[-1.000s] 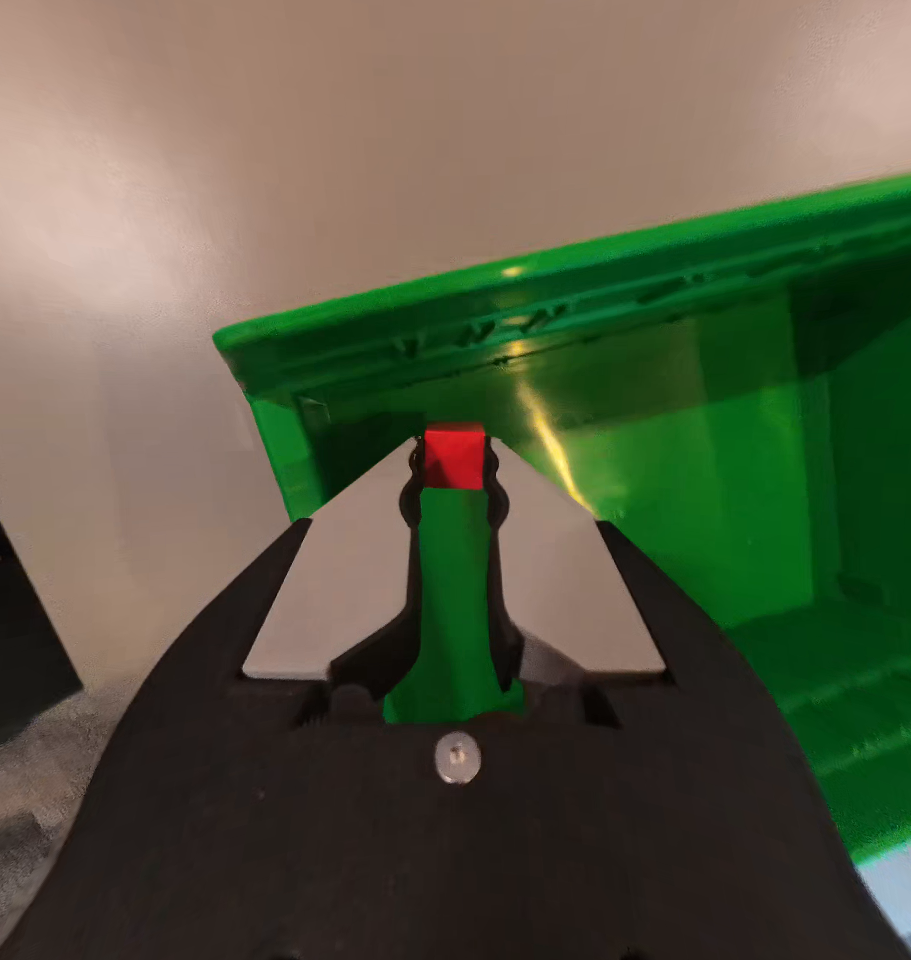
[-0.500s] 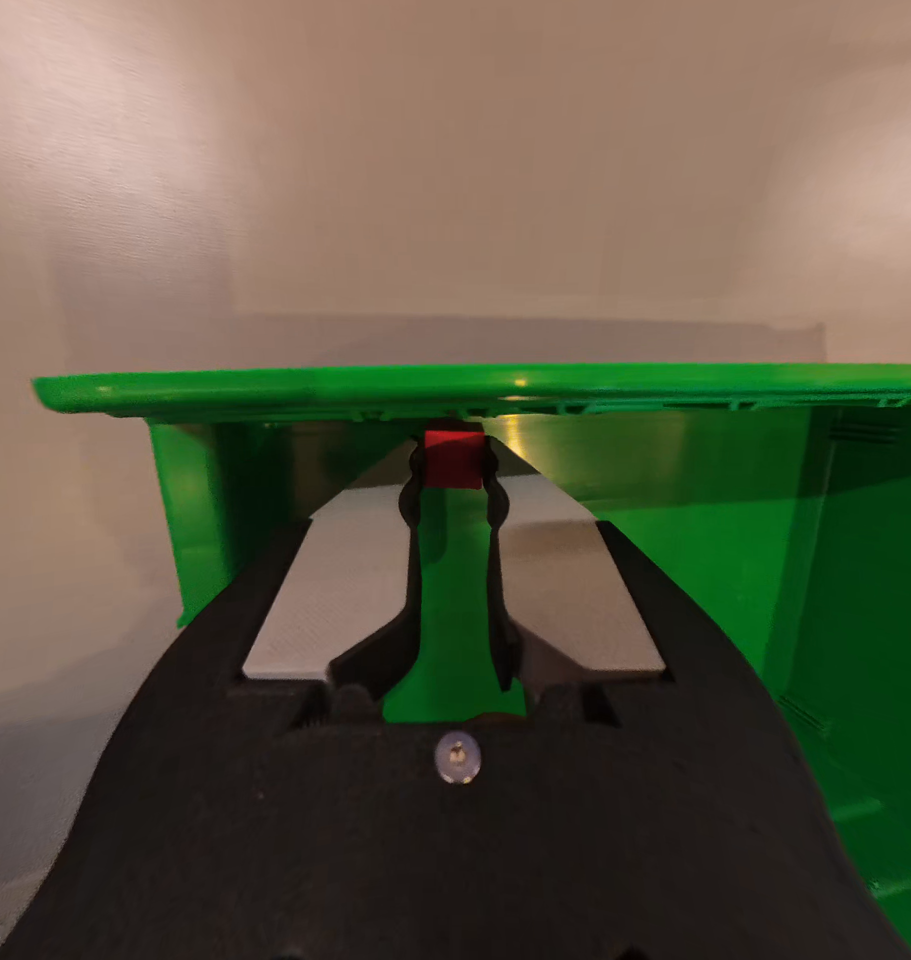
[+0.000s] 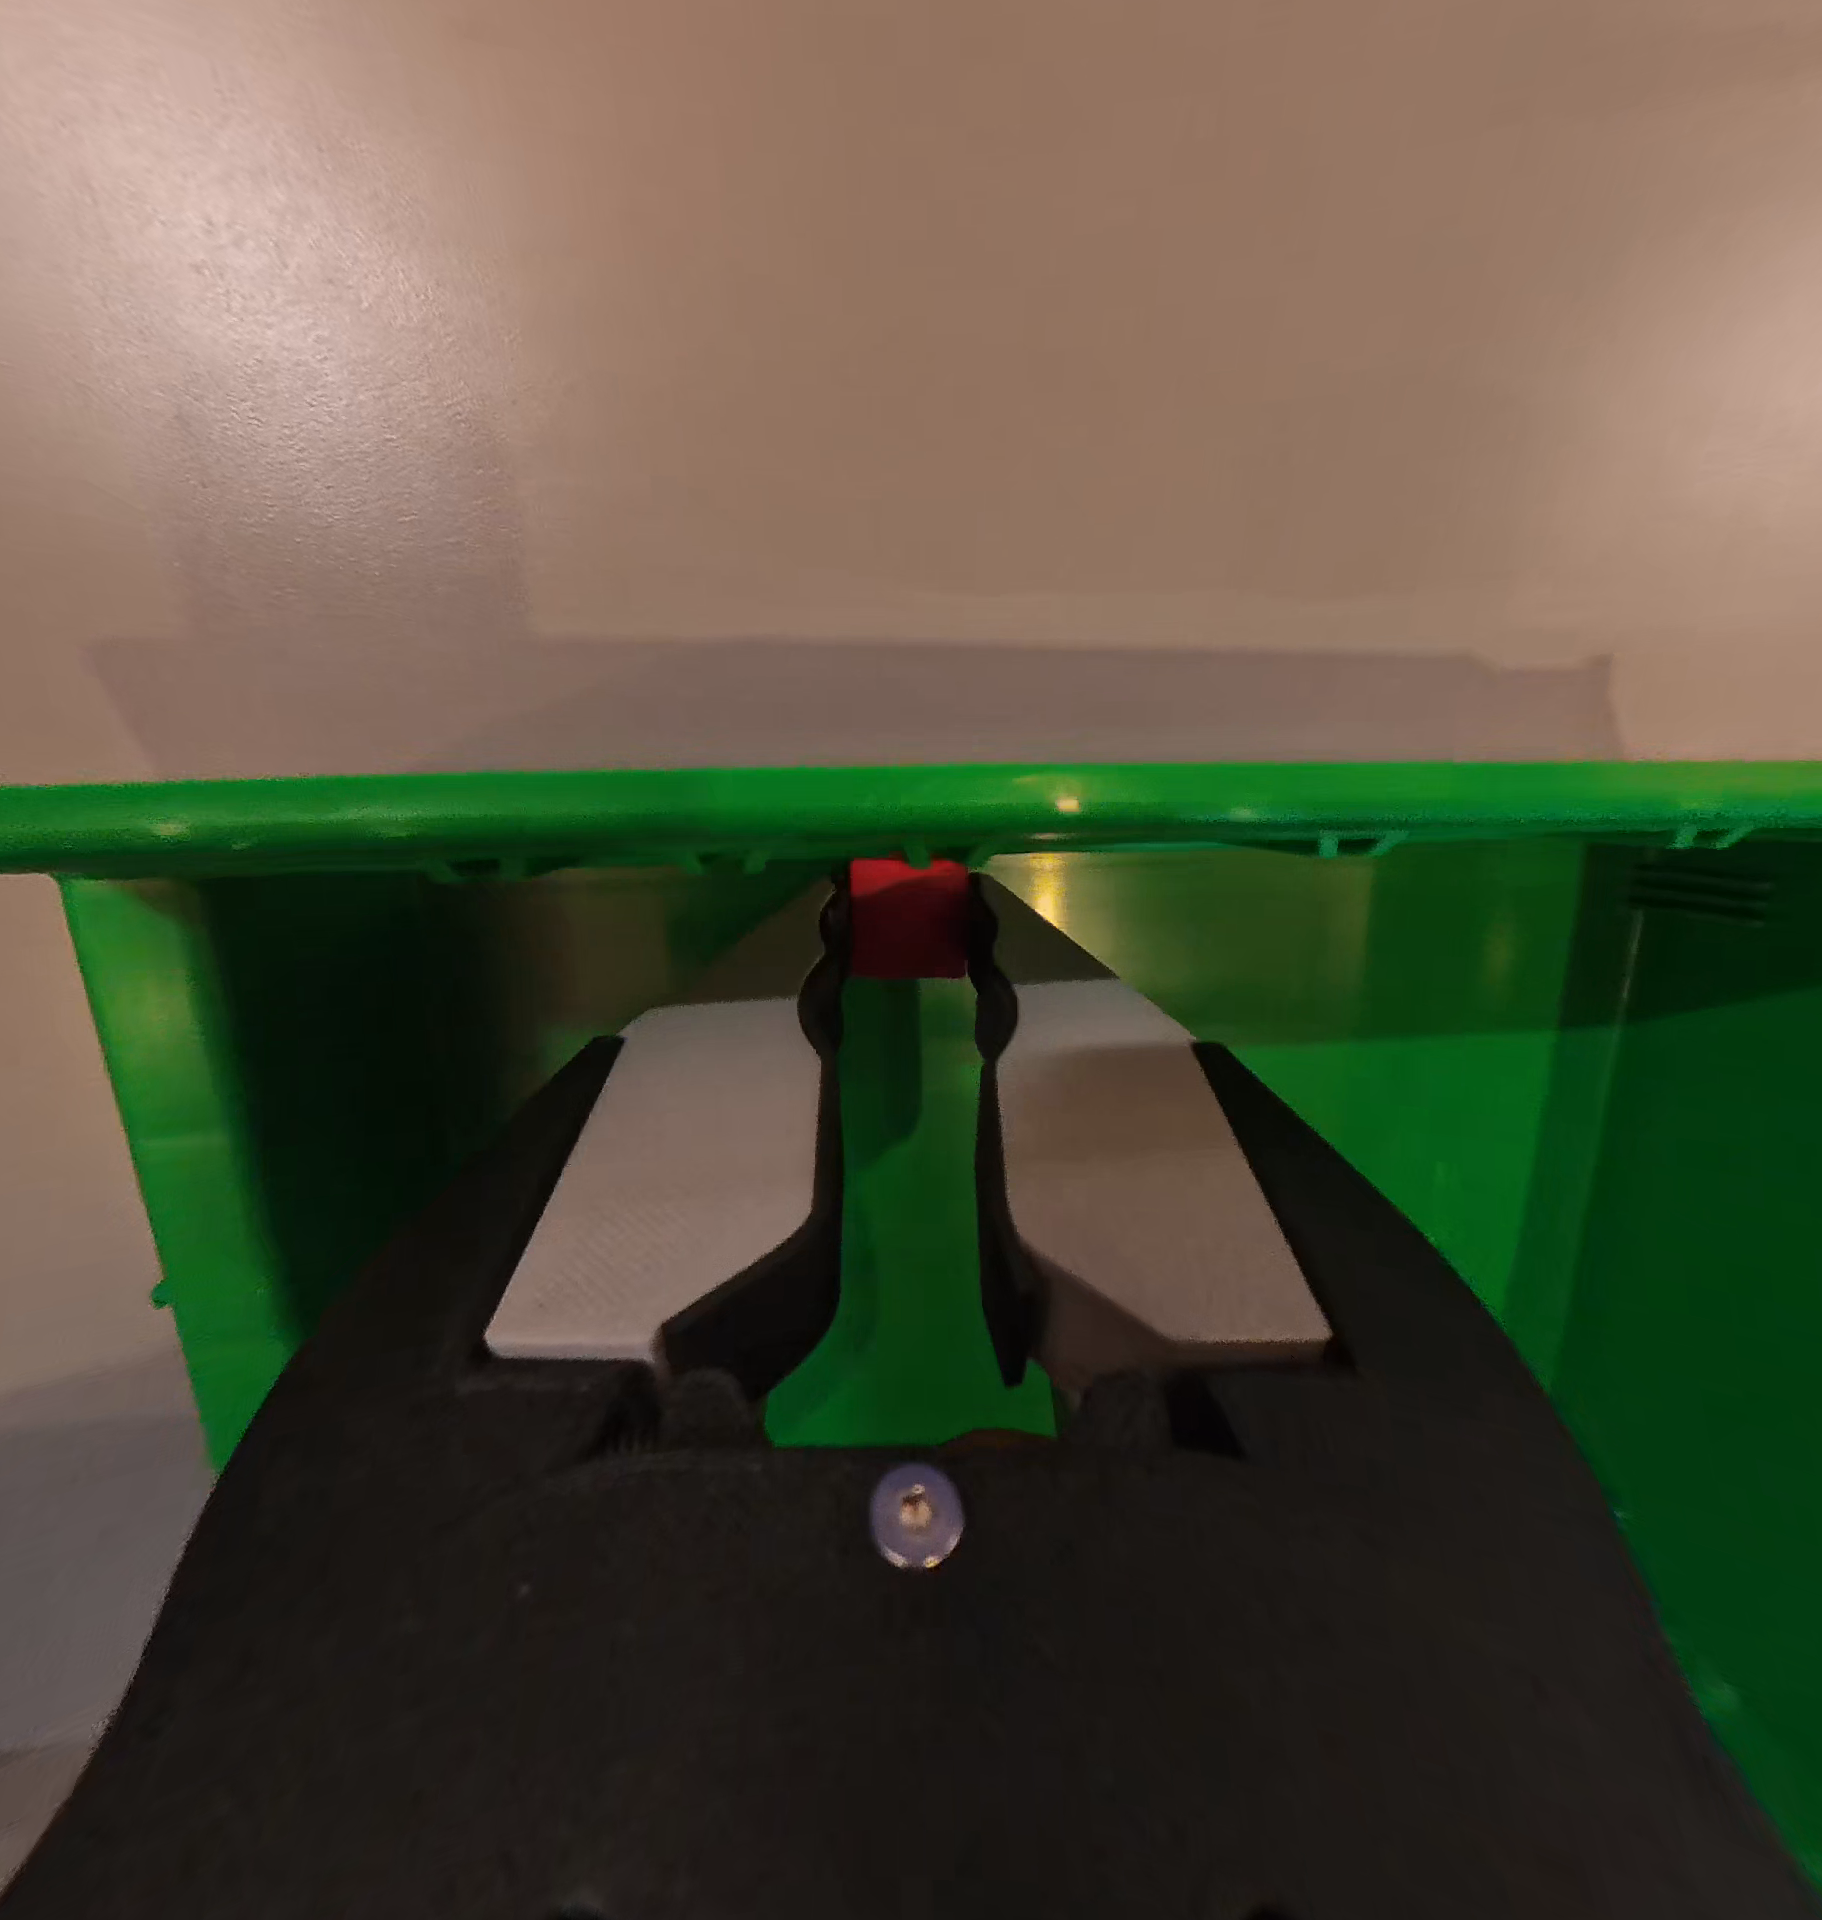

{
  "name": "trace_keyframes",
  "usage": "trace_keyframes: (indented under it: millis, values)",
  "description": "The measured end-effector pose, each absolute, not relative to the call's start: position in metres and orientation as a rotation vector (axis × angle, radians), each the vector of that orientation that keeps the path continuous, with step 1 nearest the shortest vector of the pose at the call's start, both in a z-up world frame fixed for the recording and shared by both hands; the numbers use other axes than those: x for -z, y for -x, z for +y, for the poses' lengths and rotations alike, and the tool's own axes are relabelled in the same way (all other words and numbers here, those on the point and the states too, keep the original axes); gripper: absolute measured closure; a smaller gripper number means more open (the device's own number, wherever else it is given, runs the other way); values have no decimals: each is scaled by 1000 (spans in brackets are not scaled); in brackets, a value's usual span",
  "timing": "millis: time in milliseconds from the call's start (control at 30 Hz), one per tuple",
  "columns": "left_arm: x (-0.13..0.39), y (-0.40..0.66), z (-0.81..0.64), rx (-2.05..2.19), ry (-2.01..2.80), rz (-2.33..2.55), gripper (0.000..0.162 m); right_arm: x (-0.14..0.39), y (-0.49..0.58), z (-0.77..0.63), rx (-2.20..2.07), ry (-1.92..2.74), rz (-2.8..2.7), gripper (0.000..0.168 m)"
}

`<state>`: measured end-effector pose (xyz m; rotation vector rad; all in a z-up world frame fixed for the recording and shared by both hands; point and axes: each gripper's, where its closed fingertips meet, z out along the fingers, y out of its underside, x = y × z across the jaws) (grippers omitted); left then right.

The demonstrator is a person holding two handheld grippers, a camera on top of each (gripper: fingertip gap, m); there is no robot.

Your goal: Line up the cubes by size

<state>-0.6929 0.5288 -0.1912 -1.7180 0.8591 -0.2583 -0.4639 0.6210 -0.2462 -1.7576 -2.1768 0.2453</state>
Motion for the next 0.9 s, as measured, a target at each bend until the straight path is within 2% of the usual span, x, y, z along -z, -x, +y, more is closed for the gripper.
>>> trace_keyframes:
  millis: [33, 167, 267, 367, 433, 533, 633, 767, 833, 900]
  values:
    - [191, 693, 529, 257, 1718, 858, 111, 246, 464, 621, -248, 1760, -2176, 148]
    - [193, 691, 528, 237, 1712, 882, 110, 241, 461, 623, -264, 1821, -2140, 121]
    - [194, 690, 527, 217, 1710, 895, 108, 218, 456, 623, -278, 1821, -2072, 119]
    - [194, 685, 519, 230, 1727, 906, 93, 169, 457, 621, -307, 1766, -1907, 120]
    - [190, 676, 500, 313, 1741, 928, 91, 125, 467, 609, -333, 1677, -1771, 119]
    - [163, 678, 461, 379, 1703, 1009, 90, 66, 492, 569, -442, 1529, -1574, 108]
    - [119, 712, 430, 362, 1684, 1038, 93, 32, 525, 522, -683, 1425, -1387, 109]
    - [78, 792, 418, 208, 1741, 1064, 93, 48, 573, 462, -999, 1370, -1427, 105]
    - [90, 836, 417, 100, 1836, 1164, 90, 69, 595, 448, -1039, 1365, -1486, 105]
    - [107, 875, 423, 9, 1911, 1238, 94, 98, 614, 447, -1011, 1403, -1536, 105]
